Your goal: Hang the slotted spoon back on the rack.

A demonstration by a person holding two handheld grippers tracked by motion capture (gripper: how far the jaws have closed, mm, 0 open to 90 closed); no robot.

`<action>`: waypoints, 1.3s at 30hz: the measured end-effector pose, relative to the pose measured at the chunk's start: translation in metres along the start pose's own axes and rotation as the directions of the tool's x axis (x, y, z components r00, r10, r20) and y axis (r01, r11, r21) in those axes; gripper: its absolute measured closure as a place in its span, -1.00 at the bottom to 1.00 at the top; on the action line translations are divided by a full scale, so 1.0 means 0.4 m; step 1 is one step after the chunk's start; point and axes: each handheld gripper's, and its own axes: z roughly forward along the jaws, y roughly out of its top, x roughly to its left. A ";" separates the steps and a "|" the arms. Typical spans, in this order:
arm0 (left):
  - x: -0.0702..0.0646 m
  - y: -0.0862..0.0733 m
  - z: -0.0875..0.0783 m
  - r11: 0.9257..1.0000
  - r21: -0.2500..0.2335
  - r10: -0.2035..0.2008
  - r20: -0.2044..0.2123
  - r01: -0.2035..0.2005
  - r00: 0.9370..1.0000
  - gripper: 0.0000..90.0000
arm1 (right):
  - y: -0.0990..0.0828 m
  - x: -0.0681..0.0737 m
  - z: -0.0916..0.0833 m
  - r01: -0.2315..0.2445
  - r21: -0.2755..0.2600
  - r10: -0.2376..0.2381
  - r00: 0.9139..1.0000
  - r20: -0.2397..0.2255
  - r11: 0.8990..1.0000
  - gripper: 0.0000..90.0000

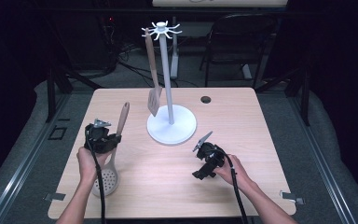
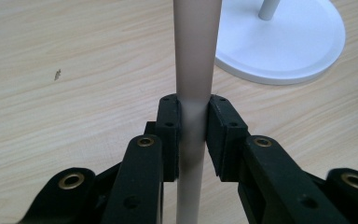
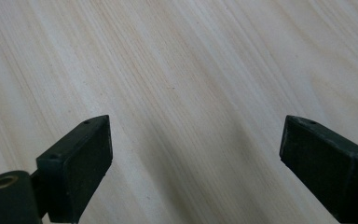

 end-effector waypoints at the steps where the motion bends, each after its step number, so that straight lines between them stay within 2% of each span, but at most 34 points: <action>1: -0.001 0.002 -0.005 1.000 -0.011 0.003 0.003 -0.003 1.000 0.68 | -0.002 0.001 0.002 -0.011 -0.012 0.011 1.000 -0.007 1.000 -0.80; 9: -0.011 0.018 -0.029 0.998 -0.066 -0.001 0.010 0.002 1.000 0.68 | -0.001 0.001 0.002 -0.004 -0.002 0.004 1.000 -0.008 1.000 -0.80; 16: -0.028 0.040 -0.046 0.994 -0.108 0.022 0.015 -0.020 1.000 0.68 | -0.001 0.001 0.003 -0.002 0.001 0.003 1.000 -0.007 1.000 -0.80; 18: -0.034 0.047 -0.054 0.991 -0.130 0.029 0.011 -0.028 1.000 0.68 | -0.001 -0.001 0.002 0.005 0.016 -0.005 1.000 0.000 1.000 -0.80; 19: -0.037 0.051 -0.059 0.990 -0.138 0.031 0.013 -0.029 0.999 0.68 | -0.002 0.001 0.005 -0.008 0.002 0.008 1.000 -0.011 1.000 -0.80; 21: -0.042 0.060 -0.071 0.987 -0.158 0.041 0.011 -0.038 0.999 0.68 | -0.002 -0.001 0.004 0.000 0.016 0.000 1.000 -0.004 1.000 -0.80; 23: -0.049 0.068 -0.081 0.983 -0.182 0.043 0.014 -0.040 0.999 0.68 | -0.004 -0.001 0.006 -0.013 0.006 0.013 1.000 -0.011 1.000 -0.80; 30: -0.069 0.100 -0.104 0.971 -0.228 0.071 0.019 -0.065 0.997 0.68 | -0.001 0.000 0.006 -0.005 0.010 0.005 1.000 -0.012 1.000 -0.79; 35: -0.077 0.122 -0.110 0.960 -0.272 0.074 0.027 -0.064 0.997 0.68 | -0.001 0.001 0.007 -0.003 0.014 0.003 1.000 -0.013 1.000 -0.79; 38: -0.081 0.142 -0.109 0.956 -0.285 0.079 0.029 -0.067 0.996 0.68 | -0.002 0.000 0.006 -0.003 0.012 0.003 1.000 -0.011 1.000 -0.79; 39: -0.087 0.157 -0.107 0.957 -0.280 0.090 0.029 -0.079 0.996 0.68 | -0.002 0.000 0.006 -0.004 0.012 0.004 1.000 -0.011 1.000 -0.79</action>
